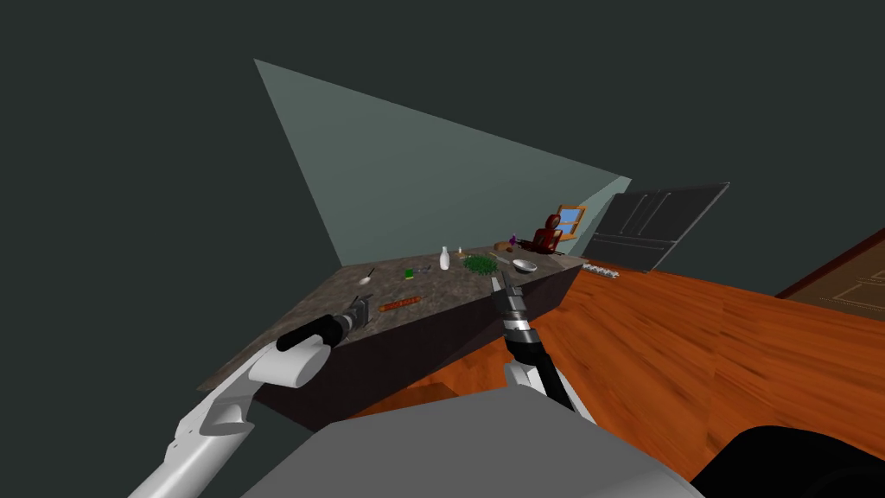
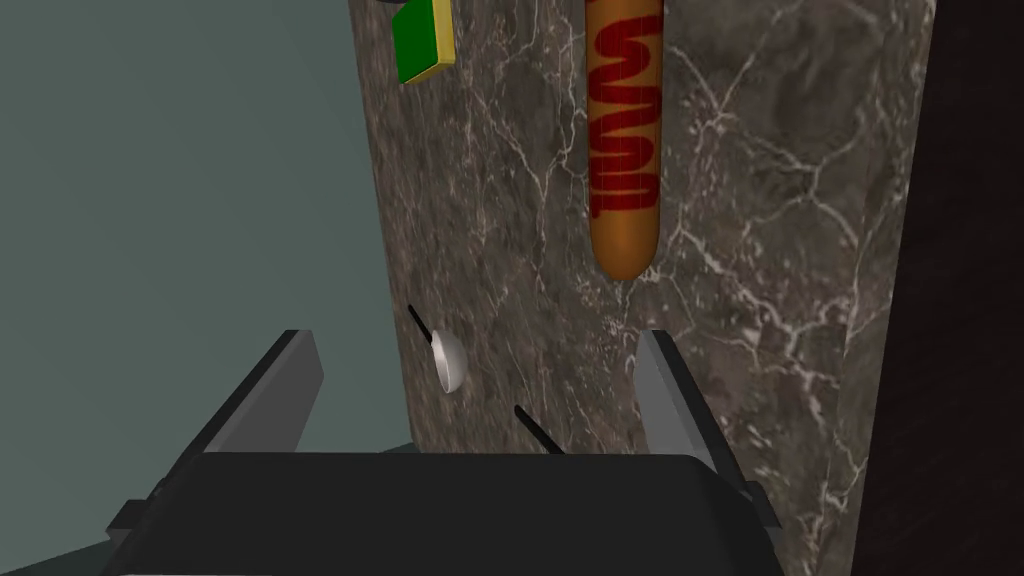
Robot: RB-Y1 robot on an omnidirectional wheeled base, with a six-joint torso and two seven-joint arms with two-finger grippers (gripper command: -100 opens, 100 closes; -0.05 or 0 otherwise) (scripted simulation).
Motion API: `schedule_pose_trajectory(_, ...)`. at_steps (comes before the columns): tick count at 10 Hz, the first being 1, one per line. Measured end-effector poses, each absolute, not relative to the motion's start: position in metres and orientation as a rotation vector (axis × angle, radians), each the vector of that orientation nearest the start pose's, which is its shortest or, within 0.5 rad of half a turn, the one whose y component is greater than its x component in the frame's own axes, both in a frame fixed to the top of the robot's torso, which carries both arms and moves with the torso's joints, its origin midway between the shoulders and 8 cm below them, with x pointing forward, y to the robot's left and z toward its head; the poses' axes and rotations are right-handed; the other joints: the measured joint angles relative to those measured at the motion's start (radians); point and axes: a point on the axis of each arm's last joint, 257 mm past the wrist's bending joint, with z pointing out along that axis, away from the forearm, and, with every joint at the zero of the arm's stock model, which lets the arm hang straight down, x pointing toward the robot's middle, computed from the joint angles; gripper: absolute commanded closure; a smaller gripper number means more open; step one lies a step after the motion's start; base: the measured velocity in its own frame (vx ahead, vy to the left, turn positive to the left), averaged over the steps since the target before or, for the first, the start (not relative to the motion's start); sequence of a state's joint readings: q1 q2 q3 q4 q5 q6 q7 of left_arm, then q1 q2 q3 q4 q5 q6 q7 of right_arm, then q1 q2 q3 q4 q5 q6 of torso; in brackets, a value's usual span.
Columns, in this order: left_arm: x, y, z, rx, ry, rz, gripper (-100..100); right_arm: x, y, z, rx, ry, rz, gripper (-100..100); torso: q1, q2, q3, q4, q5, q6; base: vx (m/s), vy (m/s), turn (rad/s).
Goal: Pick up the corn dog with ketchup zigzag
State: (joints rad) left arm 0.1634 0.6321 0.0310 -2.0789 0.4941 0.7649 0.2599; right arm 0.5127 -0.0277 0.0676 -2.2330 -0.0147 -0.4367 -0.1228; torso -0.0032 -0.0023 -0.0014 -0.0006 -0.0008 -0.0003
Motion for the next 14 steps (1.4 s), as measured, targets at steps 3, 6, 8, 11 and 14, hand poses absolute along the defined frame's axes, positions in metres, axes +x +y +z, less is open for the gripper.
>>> schedule_pose_trajectory(3, 0.461, 0.332, -0.232, -1.635, 1.626, -0.979, -100, 0.364, -0.26, -0.015, 0.81, 0.678, 1.456, 0, 0.001, 0.0, 0.0, 0.0, 0.0, 0.0, 0.043, -0.048, -0.042)
schedule_pose_trajectory(6, 0.458, 0.346, -0.246, -1.721, 1.656, -0.911, -100, 0.364, -0.26, -0.015, 0.81, 0.678, 1.456, 0, -0.001, -0.001, -0.001, 0.0, 0.0, 0.0, 0.051, -0.059, -0.032)
schedule_pose_trajectory(8, 0.455, 0.352, -0.256, -1.778, 1.674, -0.86, -100, 0.364, -0.26, -0.015, 0.81, 0.678, 1.456, 0, -0.001, -0.002, -0.001, 0.0, 0.0, 0.0, 0.059, -0.061, -0.032)
schedule_pose_trajectory(11, 0.446, 0.363, -0.27, -1.861, 1.697, -0.78, -100, 0.364, -0.26, -0.015, 0.81, 0.678, 1.456, 0, -0.001, -0.001, -0.001, 0.0, 0.0, 0.0, 0.055, -0.057, -0.039)
schedule_pose_trajectory(14, 0.437, 0.377, -0.282, -1.944, 1.711, -0.697, -100, 0.364, -0.26, -0.015, 0.81, 0.678, 1.456, 0, 0.0, -0.001, 0.0, 0.0, 0.0, 0.0, 0.049, -0.051, -0.025)
